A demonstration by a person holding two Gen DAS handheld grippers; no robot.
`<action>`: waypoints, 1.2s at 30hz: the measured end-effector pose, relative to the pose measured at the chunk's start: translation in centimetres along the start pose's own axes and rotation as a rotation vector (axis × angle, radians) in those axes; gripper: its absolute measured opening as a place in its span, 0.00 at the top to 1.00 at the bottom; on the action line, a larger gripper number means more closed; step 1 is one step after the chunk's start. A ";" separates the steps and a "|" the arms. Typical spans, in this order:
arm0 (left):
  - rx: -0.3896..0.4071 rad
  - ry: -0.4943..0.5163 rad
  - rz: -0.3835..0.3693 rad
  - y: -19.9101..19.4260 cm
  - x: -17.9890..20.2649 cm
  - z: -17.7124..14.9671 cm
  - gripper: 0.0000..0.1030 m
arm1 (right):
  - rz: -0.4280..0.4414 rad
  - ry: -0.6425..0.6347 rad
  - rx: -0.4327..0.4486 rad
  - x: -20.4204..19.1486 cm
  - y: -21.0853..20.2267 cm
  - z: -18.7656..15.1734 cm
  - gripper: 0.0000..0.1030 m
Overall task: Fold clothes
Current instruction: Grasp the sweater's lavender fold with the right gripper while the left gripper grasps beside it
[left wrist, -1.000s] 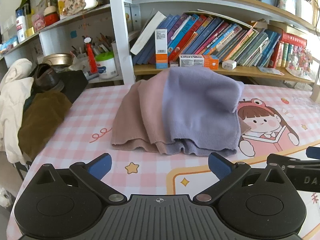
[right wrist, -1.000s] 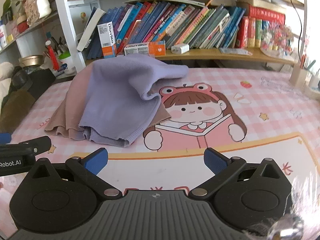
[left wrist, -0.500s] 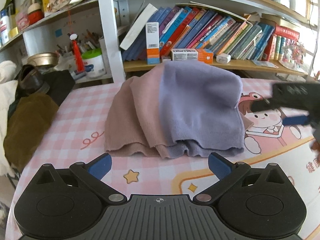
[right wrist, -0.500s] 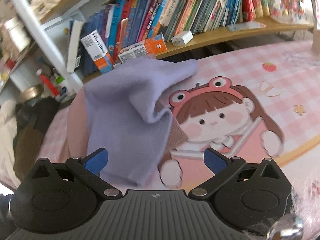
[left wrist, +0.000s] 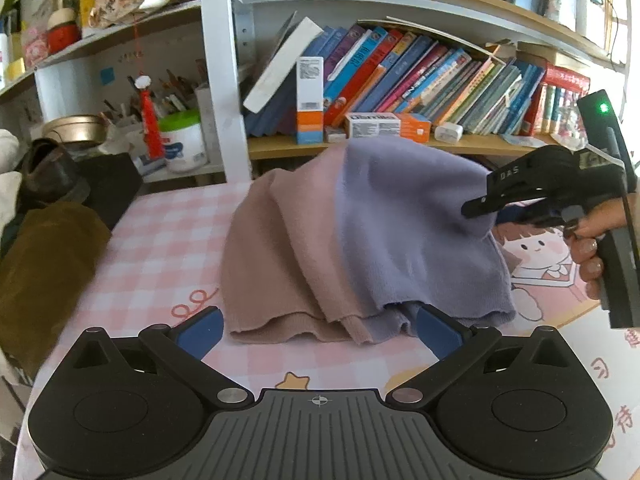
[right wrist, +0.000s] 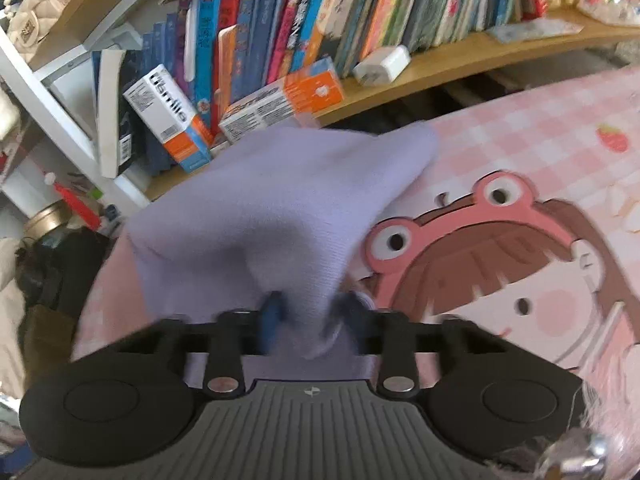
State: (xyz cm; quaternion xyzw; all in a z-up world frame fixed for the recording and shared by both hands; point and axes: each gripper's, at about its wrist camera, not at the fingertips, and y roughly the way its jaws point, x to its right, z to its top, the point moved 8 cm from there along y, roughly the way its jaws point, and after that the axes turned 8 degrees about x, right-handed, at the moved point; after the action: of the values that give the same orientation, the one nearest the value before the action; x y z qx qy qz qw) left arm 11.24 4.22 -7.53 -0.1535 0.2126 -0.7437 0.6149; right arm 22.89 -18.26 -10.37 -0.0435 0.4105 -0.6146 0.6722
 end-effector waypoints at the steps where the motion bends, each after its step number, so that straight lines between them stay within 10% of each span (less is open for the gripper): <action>1: 0.003 0.007 0.008 0.0 0.1 0.0 0.00 | 0.030 0.017 0.001 -0.4 -0.3 0.0 0.91; 17: 0.099 0.132 0.013 -3.3 9.6 1.7 0.00 | 0.480 0.136 0.050 -5.8 -16.2 -0.6 0.92; 36: 0.060 0.202 0.089 -8.0 16.8 -2.2 0.01 | 0.515 0.197 -0.143 -2.2 -21.6 -6.6 0.91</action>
State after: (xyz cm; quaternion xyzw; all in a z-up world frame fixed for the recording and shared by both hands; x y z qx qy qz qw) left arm 0.09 -10.72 -5.96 -0.0498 0.2579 -0.7332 0.6273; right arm 2.02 -18.57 -1.46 0.0751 0.5137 -0.3942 0.7583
